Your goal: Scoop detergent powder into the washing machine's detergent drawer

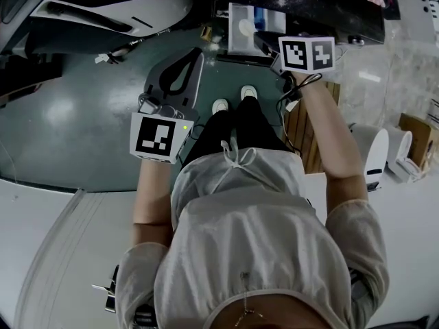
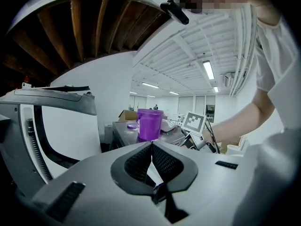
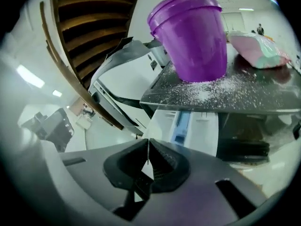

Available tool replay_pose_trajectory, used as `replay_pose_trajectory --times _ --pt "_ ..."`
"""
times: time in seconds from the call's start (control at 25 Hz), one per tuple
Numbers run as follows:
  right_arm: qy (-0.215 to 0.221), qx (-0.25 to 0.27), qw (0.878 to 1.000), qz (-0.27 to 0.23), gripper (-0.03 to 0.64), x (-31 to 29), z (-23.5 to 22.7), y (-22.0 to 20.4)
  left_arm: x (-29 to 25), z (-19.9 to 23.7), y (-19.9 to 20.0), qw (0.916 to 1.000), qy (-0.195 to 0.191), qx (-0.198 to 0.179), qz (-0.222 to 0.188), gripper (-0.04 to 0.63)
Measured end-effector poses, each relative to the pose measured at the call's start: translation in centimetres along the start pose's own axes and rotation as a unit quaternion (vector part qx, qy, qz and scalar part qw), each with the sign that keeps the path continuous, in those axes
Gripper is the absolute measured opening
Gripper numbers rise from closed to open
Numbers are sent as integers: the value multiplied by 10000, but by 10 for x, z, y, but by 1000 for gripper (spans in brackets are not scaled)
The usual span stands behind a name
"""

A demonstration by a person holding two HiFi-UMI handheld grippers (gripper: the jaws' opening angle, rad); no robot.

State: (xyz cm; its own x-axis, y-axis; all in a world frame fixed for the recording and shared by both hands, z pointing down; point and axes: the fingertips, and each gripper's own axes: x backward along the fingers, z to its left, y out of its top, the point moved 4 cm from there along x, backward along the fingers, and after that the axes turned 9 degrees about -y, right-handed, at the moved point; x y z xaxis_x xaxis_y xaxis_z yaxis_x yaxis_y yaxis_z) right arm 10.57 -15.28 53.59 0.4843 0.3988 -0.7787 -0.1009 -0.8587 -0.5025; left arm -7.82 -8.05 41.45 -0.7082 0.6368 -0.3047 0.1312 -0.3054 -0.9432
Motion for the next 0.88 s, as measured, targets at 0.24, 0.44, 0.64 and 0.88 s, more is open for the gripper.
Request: replay_pose_trajectory --times 0.24,0.44,0.64,0.88 --pt "-552 1399 9884 222 15 -7 6 -6 -4 0 -6 9999 71 6 -101 21" --pt "-762 2066 9748 359 15 -11 6 -11 -6 -5 -16 9999 56 47 121 21" --pt "-1113 2929 9491 327 15 -12 9 -10 -7 -3 -17 9997 106 -70 -228 21" --pt "-1411 3610 9217 153 15 -9 18 -6 -2 -4 -23 9999 144 -18 -93 21"
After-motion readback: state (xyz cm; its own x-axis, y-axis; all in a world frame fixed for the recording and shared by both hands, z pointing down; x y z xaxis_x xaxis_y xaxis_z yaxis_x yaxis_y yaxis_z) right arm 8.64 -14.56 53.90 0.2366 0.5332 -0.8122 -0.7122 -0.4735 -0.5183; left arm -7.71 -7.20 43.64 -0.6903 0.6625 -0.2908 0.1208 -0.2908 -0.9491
